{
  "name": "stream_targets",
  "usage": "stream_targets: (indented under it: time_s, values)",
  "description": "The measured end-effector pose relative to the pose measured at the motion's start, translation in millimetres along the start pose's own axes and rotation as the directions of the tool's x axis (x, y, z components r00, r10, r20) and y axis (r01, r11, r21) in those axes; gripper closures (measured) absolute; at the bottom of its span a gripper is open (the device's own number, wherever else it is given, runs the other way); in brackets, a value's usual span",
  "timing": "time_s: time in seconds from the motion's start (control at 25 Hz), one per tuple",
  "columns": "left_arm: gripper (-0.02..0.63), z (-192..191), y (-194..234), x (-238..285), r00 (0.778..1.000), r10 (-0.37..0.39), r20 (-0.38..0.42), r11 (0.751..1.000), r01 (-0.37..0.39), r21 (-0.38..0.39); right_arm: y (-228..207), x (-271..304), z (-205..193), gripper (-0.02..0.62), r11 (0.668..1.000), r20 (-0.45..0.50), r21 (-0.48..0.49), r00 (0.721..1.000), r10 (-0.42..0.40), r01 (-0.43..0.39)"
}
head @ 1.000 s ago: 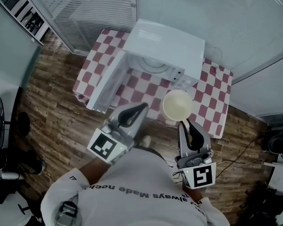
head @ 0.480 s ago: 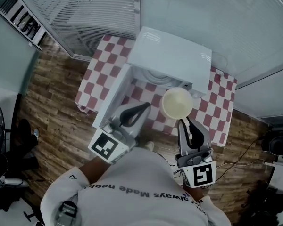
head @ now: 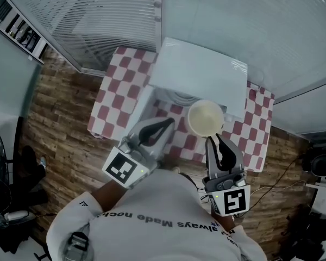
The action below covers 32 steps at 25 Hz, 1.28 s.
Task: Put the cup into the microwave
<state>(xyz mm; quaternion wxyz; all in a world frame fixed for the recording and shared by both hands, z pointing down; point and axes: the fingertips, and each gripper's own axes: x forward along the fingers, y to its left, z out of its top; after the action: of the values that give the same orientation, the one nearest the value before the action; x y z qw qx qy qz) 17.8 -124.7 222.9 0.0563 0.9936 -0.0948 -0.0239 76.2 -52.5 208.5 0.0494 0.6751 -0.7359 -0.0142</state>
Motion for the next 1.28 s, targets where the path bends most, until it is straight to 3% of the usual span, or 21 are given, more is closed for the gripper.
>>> stream_targets:
  time_s: [0.28,0.76,1.28]
  values:
    - [0.601,0.5,14.2,7.8,1.000,-0.002,0.005,1.000,0.002,0.000,-8.1,12.0,0.1,0.554,1.000,0.025,0.012,0.999,-0.026,0.026]
    - [0.601,2.0,-1.8,43.6,0.999,0.032,0.007,0.999,-0.032,-0.019,-48.0,-1.3,1.7,0.554,1.000,0.015,0.018,1.000,-0.015,0.015]
    - [0.601,-21.0,2.8,54.3,0.999,0.052,-0.013,0.998,-0.053,-0.040,-63.9,-7.2,-28.6,0.554,1.000,-0.029,0.030,1.000,-0.004,0.005]
